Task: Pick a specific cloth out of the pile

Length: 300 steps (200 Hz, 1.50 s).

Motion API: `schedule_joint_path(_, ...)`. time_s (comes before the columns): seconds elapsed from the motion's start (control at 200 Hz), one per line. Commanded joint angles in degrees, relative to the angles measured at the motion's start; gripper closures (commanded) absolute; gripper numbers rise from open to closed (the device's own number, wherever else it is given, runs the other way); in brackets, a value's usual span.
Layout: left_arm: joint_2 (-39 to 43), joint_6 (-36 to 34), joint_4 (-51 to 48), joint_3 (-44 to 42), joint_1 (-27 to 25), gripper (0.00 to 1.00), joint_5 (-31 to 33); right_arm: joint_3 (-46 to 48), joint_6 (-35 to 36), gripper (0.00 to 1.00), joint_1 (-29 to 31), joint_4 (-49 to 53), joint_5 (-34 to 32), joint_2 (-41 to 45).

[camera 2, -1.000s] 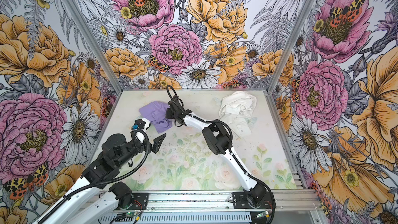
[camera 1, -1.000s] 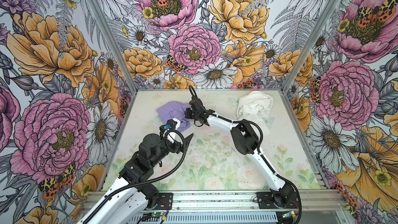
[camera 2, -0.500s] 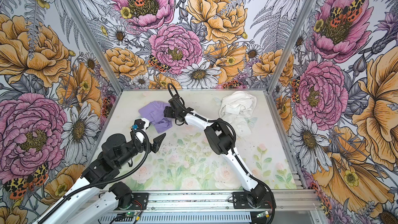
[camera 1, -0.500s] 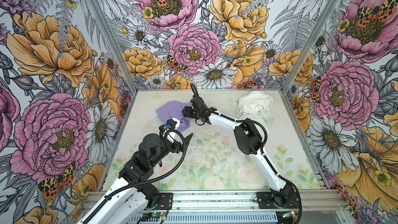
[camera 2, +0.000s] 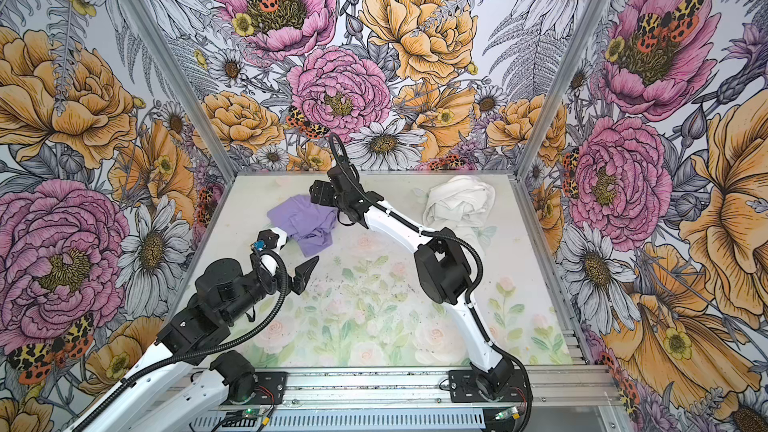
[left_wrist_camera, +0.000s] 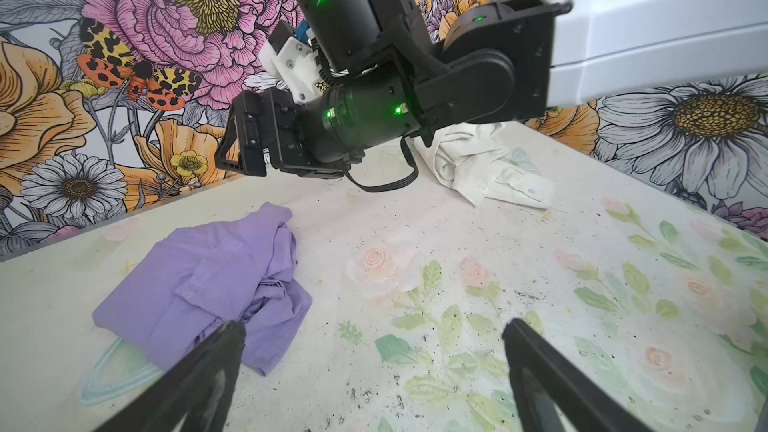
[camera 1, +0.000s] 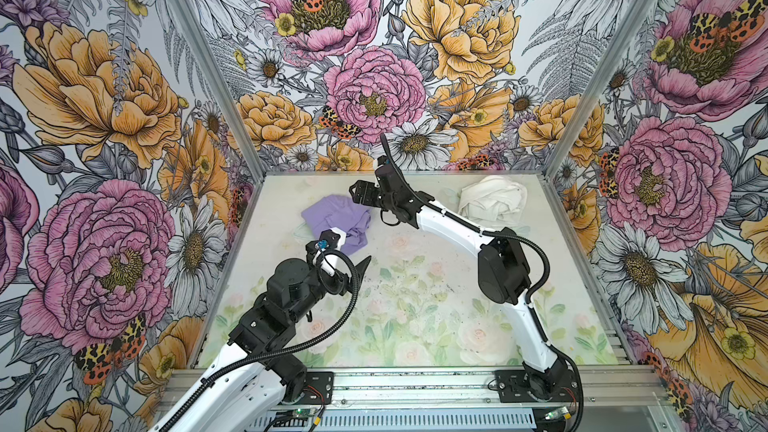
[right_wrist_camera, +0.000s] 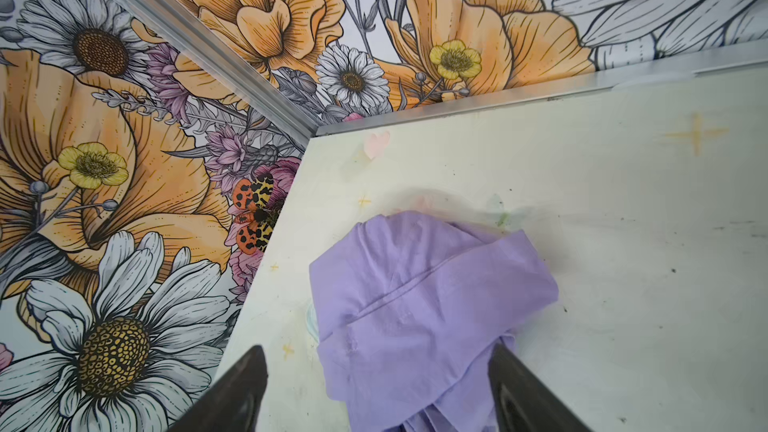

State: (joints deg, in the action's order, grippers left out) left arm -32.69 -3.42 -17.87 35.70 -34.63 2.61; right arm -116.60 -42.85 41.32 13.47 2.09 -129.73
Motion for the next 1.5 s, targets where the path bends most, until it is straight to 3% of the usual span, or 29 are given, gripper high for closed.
schedule_joint_path(0.0,0.8,-0.91,-0.24,-0.9,0.65,0.01,1.93,2.62,2.31,0.16,0.16,-2.62,-2.57,5.48)
schedule_joint_path(0.285,1.61,-1.3,-0.16,-0.72,1.06,0.01,5.2,16.48,6.1,0.14,-0.5,-11.04,-4.69,18.64)
schedule_joint_path(0.5,2.72,4.79,1.87,-0.06,1.58,0.01,17.41,31.32,10.25,0.09,-2.61,-17.38,-7.09,32.11)
schedule_joint_path(0.726,1.84,10.78,12.69,-3.83,2.07,0.01,25.83,44.07,16.14,0.05,-6.47,-17.87,-10.51,46.07)
schedule_joint_path(0.981,-3.35,7.65,22.85,-7.61,3.04,0.01,31.25,58.1,21.51,0.01,-12.25,-14.77,-15.25,62.61)
schedule_joint_path(1.256,-7.46,7.6,33.54,-13.89,13.66,0.01,28.38,71.82,27.64,0.01,-20.56,-12.42,-17.54,76.73)
schedule_joint_path(1.496,-14.9,3.98,49.0,-19.97,20.99,0.01,29.49,80.74,30.6,0.01,-28.81,-14.38,-15.79,78.54)
